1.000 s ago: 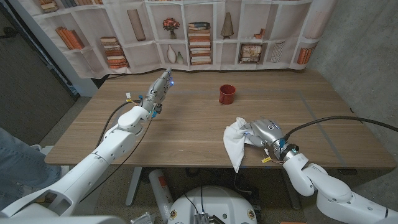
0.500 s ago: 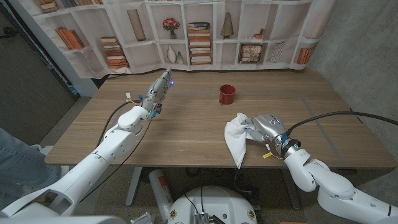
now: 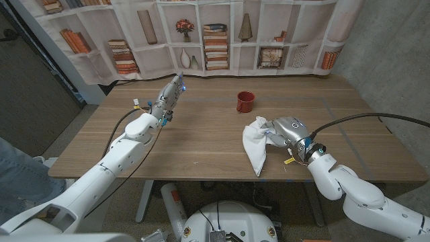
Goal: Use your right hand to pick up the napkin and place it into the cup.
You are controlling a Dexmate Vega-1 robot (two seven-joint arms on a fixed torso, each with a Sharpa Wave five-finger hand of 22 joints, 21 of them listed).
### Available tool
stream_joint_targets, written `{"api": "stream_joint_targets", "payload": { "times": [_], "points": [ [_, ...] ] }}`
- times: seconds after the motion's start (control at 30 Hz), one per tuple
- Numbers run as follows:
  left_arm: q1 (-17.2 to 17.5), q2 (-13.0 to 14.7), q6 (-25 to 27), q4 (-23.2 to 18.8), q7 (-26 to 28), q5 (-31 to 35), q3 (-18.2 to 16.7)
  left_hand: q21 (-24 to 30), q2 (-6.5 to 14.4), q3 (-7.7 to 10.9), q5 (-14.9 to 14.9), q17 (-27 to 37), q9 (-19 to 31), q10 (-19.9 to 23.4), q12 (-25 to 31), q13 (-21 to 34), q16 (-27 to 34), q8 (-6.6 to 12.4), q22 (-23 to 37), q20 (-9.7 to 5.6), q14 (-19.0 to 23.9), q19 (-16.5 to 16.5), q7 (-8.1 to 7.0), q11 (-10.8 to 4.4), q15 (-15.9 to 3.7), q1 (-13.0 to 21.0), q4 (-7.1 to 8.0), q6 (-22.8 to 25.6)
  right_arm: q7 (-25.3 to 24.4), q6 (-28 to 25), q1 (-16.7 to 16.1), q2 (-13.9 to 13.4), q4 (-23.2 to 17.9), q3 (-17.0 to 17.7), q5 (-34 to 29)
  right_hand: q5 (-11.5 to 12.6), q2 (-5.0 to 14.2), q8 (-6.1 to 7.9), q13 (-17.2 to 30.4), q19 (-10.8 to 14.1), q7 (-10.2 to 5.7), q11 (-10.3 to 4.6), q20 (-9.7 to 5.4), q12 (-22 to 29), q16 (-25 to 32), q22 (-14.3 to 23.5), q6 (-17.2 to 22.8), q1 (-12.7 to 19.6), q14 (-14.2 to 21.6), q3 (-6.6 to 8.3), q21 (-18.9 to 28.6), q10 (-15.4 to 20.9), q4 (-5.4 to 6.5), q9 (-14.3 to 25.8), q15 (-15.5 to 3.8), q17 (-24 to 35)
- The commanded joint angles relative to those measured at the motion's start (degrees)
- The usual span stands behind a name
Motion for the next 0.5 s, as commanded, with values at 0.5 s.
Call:
{"api": "stream_joint_targets", "payload": {
  "times": [0.5],
  "points": [
    [0.15, 1.32, -0.39, -0.6, -0.91, 0.09, -0.63, -0.31, 0.7, -0.2, -0.23, 0.21, 0.17, -0.18, 0.05, 0.14, 0.0, -0.1, 0.09, 0.17, -1.3, -5.13, 0.11, 0.02, 0.29, 0.14, -0.02, -0.38, 1.43, -1.17, 1.13, 1.13, -2.74, 2.11, -1.36, -0.29, 1.01, -0.58, 0.31, 0.74, 0.06, 0.01, -0.01, -0.45, -0.35, 0.11, 0.62, 0.84, 1.47, 0.24, 1.18, 1.16, 0.6, 0.26, -1.64, 0.21]
  ]
}}
